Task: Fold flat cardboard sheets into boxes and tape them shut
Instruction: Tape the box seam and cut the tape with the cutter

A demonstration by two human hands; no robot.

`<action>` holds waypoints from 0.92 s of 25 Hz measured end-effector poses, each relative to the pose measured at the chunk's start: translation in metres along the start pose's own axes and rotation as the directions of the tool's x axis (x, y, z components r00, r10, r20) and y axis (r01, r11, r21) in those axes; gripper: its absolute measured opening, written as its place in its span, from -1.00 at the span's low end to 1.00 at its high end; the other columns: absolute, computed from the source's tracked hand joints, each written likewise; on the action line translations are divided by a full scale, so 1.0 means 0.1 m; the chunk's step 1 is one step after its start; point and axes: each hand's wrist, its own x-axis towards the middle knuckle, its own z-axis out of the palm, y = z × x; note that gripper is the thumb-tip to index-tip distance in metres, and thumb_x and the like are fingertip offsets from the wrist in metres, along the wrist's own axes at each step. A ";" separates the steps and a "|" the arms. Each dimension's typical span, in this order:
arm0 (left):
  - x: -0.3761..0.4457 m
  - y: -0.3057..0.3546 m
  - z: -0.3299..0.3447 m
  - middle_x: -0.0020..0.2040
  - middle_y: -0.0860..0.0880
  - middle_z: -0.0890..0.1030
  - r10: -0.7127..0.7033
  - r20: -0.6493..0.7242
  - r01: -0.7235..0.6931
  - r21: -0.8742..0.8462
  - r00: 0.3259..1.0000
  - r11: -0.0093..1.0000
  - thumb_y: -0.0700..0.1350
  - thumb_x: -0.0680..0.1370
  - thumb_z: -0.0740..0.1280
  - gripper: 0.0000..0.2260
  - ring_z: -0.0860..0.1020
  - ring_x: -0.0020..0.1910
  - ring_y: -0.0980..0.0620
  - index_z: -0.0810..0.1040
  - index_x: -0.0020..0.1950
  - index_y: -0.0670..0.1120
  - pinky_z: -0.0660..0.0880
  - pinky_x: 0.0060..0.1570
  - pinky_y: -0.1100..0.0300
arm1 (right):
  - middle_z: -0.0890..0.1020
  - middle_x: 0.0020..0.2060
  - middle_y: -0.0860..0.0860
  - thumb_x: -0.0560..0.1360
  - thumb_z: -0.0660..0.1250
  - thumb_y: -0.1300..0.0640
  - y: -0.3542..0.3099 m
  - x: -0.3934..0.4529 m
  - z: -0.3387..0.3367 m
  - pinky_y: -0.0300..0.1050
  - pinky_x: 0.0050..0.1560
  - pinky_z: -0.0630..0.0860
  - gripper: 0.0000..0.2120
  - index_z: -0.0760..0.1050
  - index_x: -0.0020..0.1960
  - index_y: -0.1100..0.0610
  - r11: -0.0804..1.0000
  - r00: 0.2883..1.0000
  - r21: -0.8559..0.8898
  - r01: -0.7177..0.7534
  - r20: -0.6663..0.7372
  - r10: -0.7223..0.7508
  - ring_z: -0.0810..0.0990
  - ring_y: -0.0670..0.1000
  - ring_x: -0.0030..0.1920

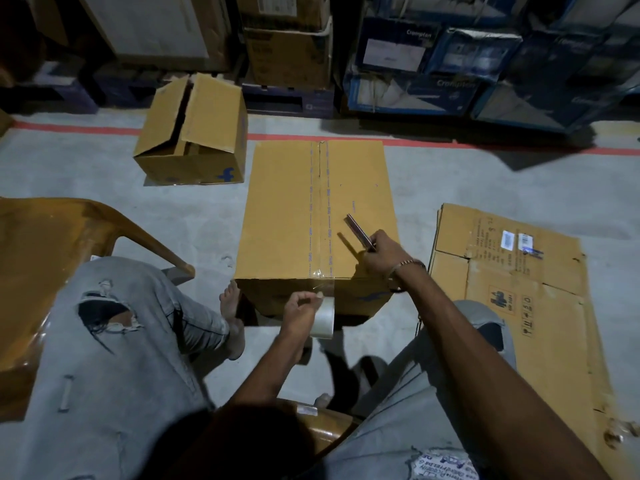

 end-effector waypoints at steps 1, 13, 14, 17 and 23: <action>-0.01 0.01 0.02 0.04 -0.06 0.63 0.023 -0.004 -0.023 0.022 1.000 1.000 -0.05 0.61 0.45 -0.88 0.63 0.10 -0.21 0.58 0.07 -0.05 0.60 0.16 -0.18 | 0.54 -0.13 0.13 0.62 0.27 0.19 0.00 -0.14 -0.01 -0.02 -0.24 0.46 -0.73 0.26 0.25 0.18 0.998 0.998 -0.032 0.056 0.023 -0.056 0.56 0.17 -0.15; -0.05 -0.03 0.01 0.03 -0.08 0.69 0.052 0.027 -0.052 -0.003 0.998 0.999 -0.14 0.59 0.47 -0.90 0.63 -0.01 -0.14 0.67 0.10 -0.06 0.53 -0.10 0.09 | 0.60 -0.11 0.15 0.70 0.11 0.07 0.12 -0.90 0.29 0.06 -0.20 0.50 -0.77 0.33 0.32 0.08 0.745 0.952 -0.592 0.307 0.184 -0.246 0.58 0.24 -0.16; -0.04 -0.03 0.01 0.06 -0.07 0.70 0.049 0.026 -0.049 -0.001 0.998 0.999 -0.13 0.59 0.47 -0.91 0.62 0.00 -0.11 0.68 0.09 -0.06 0.53 -0.08 0.11 | 0.57 -0.14 0.12 0.70 0.10 0.07 0.09 -0.90 0.29 0.05 -0.20 0.50 -0.77 0.33 0.34 0.06 0.727 0.954 -0.619 0.298 0.176 -0.241 0.57 0.23 -0.17; -0.06 0.00 -0.01 0.04 -0.07 0.71 0.018 0.018 -0.018 -0.003 1.000 1.000 -0.11 0.58 0.48 -0.97 0.64 0.01 -0.12 0.69 0.01 -0.01 0.58 -0.04 0.06 | 0.61 -0.08 0.14 0.71 0.10 0.02 0.01 -0.89 0.29 0.02 -0.19 0.48 -0.73 0.34 0.38 0.00 0.701 0.956 -0.651 0.292 0.174 -0.236 0.55 0.22 -0.14; -0.01 0.01 0.00 -0.06 -0.08 0.66 -0.015 0.004 0.015 0.014 1.000 1.000 -0.16 0.59 0.46 -0.95 0.61 -0.11 -0.09 0.63 -0.03 -0.03 0.54 -0.13 0.11 | 0.67 -0.01 0.14 0.72 0.07 -0.02 -0.04 -0.86 0.35 0.00 -0.20 0.47 -0.70 0.35 0.43 -0.04 0.633 0.946 -0.708 0.313 0.176 -0.270 0.64 0.22 -0.03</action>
